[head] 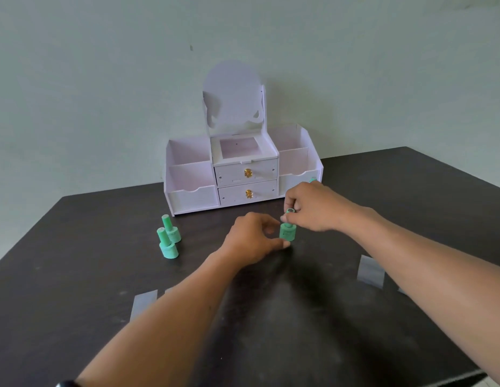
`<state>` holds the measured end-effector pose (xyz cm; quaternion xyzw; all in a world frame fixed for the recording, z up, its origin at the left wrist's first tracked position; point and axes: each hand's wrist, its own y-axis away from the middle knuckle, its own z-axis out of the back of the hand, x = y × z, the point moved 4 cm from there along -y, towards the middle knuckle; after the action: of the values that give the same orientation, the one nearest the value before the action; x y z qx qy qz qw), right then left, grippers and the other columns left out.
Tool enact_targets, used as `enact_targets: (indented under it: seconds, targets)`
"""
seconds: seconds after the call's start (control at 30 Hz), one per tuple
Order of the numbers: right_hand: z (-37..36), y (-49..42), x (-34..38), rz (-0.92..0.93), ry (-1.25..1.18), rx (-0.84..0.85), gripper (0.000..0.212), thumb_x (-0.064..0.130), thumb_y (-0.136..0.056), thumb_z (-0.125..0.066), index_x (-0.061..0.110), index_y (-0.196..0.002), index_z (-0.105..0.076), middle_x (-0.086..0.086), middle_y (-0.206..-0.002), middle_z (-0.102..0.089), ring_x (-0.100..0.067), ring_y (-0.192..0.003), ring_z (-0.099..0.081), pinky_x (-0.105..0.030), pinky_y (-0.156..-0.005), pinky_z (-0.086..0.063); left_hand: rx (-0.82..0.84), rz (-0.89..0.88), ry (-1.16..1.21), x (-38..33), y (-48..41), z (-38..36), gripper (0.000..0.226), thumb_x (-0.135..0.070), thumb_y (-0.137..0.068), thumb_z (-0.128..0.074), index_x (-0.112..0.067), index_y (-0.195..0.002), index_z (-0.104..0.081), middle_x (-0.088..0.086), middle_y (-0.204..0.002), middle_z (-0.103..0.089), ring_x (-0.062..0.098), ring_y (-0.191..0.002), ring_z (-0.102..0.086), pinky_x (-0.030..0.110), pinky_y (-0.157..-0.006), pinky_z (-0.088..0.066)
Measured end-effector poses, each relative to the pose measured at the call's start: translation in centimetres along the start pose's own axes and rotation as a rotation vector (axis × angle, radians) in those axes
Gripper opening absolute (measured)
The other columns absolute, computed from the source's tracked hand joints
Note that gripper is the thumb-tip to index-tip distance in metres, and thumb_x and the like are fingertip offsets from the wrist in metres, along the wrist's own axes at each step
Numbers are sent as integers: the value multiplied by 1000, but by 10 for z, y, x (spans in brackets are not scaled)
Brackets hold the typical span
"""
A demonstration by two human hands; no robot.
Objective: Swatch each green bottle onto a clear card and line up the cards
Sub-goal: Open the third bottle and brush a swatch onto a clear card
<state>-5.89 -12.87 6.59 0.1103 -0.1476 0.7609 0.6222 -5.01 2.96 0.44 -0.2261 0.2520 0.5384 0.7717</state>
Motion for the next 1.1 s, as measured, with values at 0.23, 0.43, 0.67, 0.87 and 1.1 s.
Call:
enact_targets:
  seconds: [0.23, 0.43, 0.67, 0.87, 1.1]
  targets:
    - [-19, 21, 13, 3, -16, 43, 11, 30, -90, -69, 20, -89, -67, 11, -70, -53, -10, -65, -53, -31, -65, -49, -12, 46, 84, 12, 14, -18, 25, -43, -70, -86, -25, -83, -76, -7, -80, -72, 10, -79, -66, 25, -69, -51]
    - [-13, 24, 14, -44, 221, 34, 51, 70, -88, -55, 20, -79, -57, 4, -78, -59, -16, -71, -57, -35, -64, -49, 41, 34, 92, 9, 14, -15, 28, -37, -73, -86, -26, -97, -78, -6, -89, -75, 9, -85, -68, 29, -78, -55]
    - [-9, 22, 22, 115, 316, 148, 42, 52, -100, -52, 21, -71, -46, 2, -77, -53, -21, -75, -55, -38, -64, -44, 12, -14, 25, 1, 13, -8, 19, -39, -73, -86, -34, -77, -68, -12, -75, -66, 11, -76, -64, 26, -65, -50]
    - [-15, 17, 27, 159, 411, 253, 40, 49, -101, -51, 25, -72, -41, 5, -79, -49, -19, -75, -53, -33, -62, -39, 22, -21, 7, 7, 12, -13, 25, -40, -73, -86, -25, -88, -75, -4, -86, -73, 15, -84, -67, 38, -78, -57]
    - [-10, 23, 20, 199, 330, 300, 12, 32, -100, -61, 27, -97, -50, 11, -88, -48, -14, -80, -52, -33, -68, -44, 72, -88, 22, 5, 11, -12, 31, -35, -75, -85, -27, -105, -79, -7, -93, -75, 12, -88, -67, 38, -87, -55]
